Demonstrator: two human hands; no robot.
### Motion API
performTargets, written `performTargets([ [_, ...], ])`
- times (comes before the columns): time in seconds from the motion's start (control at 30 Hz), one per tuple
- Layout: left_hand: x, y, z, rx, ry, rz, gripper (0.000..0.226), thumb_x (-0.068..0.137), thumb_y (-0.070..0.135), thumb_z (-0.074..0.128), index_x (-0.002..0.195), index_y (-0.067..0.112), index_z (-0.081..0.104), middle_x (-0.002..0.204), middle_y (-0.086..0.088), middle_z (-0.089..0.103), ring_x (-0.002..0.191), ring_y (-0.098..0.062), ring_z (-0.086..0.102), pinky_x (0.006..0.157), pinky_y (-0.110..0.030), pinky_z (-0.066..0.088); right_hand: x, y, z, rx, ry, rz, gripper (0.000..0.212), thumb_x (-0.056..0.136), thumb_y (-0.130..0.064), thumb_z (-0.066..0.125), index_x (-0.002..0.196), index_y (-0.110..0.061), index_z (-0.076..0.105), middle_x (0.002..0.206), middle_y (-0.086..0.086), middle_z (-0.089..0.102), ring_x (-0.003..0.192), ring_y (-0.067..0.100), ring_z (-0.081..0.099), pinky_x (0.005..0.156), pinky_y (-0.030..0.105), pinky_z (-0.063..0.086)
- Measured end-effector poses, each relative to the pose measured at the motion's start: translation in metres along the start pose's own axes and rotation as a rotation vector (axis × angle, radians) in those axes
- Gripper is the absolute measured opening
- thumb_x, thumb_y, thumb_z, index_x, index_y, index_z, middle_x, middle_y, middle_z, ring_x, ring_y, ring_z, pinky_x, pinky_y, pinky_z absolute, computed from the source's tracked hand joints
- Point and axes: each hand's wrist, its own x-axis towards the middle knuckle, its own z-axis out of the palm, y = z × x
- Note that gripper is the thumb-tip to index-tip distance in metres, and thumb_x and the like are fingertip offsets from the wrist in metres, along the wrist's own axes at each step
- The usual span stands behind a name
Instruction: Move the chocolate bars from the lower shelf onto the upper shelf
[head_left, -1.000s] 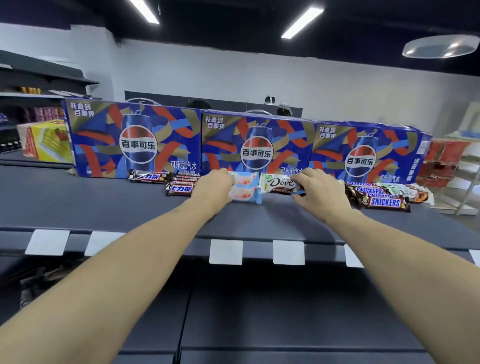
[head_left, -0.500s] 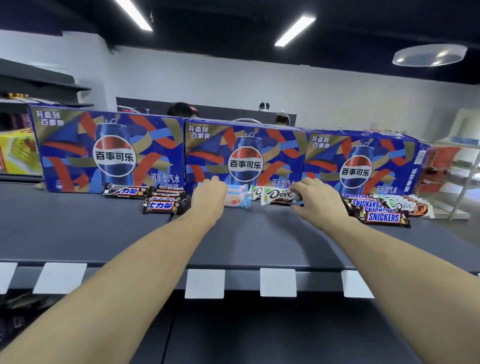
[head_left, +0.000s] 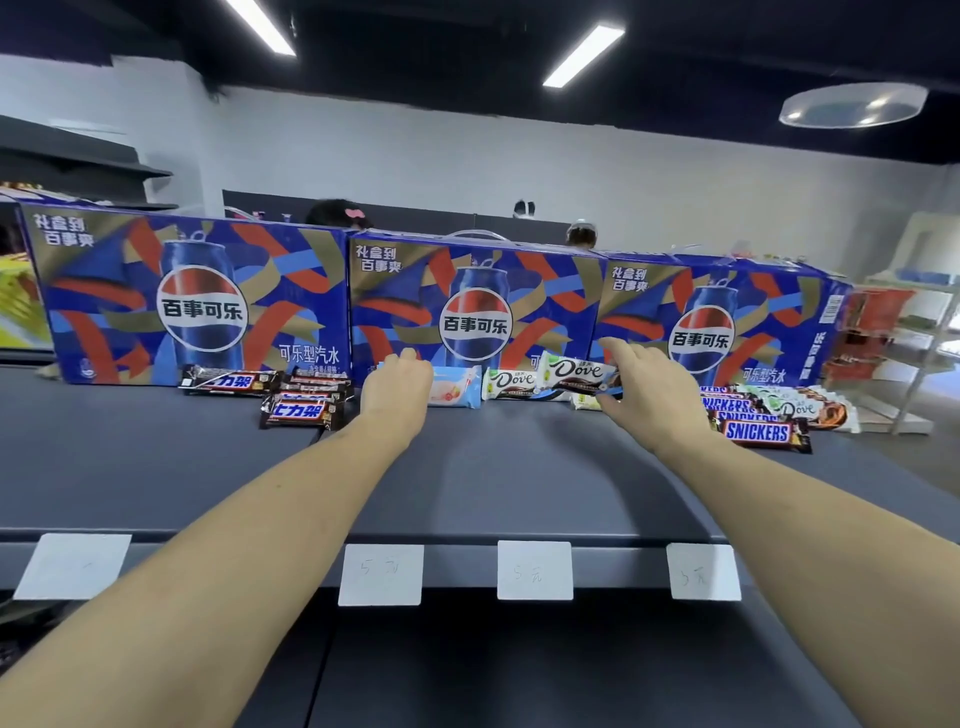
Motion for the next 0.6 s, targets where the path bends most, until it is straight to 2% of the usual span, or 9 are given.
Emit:
performTargets([
  [0.2,0.002,0.002,0.004,0.005,0.012,-0.012,0.042,0.086,0.0,0.063,0.126,0.008,0.052,0.121,-0.011,0.049,0.113,-0.027,0.05,0.077,-0.036,0.049,-0.002,0.012,0.003,-0.019,0.055,0.12,0.047,0.085,-0.023,0.068,0.129,-0.013,0.054,0.12,0.008,0.062,0.109,0.03,0.055,0.077,0.039,0.046],
  [0.4,0.003,0.003,0.003,0.023,0.003,-0.018,0.044,0.087,0.003,0.064,0.128,0.009,0.051,0.123,-0.011,0.049,0.115,-0.026,0.049,0.078,-0.035,0.049,0.002,-0.008,0.014,-0.033,-0.048,-0.004,0.038,0.089,-0.025,0.062,0.127,-0.02,0.058,0.116,0.003,0.059,0.108,0.026,0.052,0.081,0.038,0.045],
  [0.6,0.006,0.003,0.005,0.047,-0.006,-0.013,0.045,0.086,0.005,0.066,0.128,0.011,0.05,0.122,-0.01,0.05,0.113,-0.026,0.05,0.077,-0.034,0.049,0.01,-0.029,0.026,-0.01,-0.124,-0.059,0.036,0.09,-0.022,0.061,0.126,-0.021,0.058,0.118,0.0,0.059,0.109,0.023,0.051,0.077,0.035,0.047],
])
